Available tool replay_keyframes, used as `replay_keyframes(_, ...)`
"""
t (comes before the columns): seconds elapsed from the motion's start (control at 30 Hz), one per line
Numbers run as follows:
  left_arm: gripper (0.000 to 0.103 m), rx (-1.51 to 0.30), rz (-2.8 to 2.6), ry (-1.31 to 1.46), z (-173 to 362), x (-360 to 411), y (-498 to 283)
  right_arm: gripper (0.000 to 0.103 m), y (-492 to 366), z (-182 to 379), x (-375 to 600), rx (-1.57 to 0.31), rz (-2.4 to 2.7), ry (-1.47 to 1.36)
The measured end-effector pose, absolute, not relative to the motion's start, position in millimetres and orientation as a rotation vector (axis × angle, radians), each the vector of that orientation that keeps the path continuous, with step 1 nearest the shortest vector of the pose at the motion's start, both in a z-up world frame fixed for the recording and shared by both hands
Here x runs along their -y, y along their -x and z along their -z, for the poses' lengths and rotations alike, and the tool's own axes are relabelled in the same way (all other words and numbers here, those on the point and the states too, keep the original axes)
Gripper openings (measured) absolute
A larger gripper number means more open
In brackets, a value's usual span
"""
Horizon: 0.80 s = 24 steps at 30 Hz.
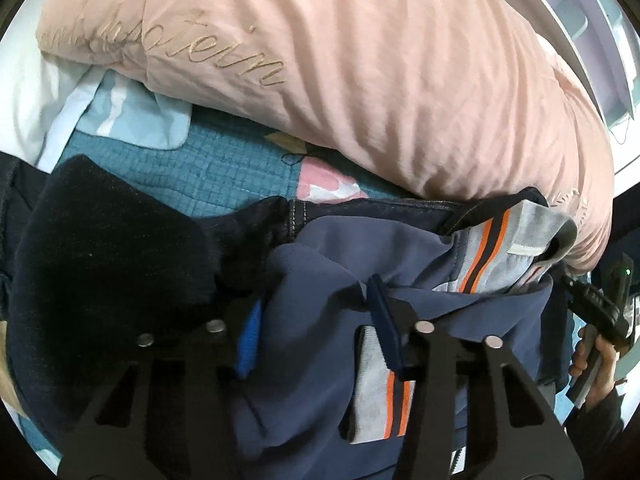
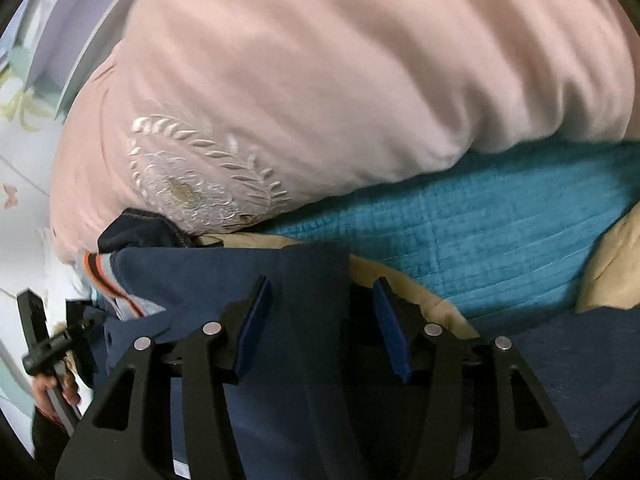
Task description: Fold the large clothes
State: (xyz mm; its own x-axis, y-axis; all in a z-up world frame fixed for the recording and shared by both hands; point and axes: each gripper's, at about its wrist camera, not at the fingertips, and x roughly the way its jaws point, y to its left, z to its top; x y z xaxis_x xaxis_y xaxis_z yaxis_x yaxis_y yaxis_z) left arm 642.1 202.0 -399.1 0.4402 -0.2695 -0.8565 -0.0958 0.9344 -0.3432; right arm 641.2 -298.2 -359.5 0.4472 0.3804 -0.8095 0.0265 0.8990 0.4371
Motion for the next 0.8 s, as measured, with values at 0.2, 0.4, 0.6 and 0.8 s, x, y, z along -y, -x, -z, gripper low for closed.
replay_keyframes(0.2, 0.015, -1.044, 0.140, 0.363, 369, -205, -619, 0.004, -610, 327, 291, -0.938, -0.299, -0.341)
replay_keyframes(0.4, 0.012, -0.960, 0.197, 0.402, 334, -203, -578, 0.004, -562, 286, 294, -0.834, -0.376, -0.357)
replay_keyframes(0.6, 0.011, -0.906, 0.212, 0.384, 306, -191, -527, 0.004, -500, 248, 283, -0.775, -0.419, -0.294)
replay_keyframes(0.8, 0.011, -0.855, 0.217, 0.390, 274, -186, -462, 0.004, -434, 216, 265, -0.742, -0.443, -0.244)
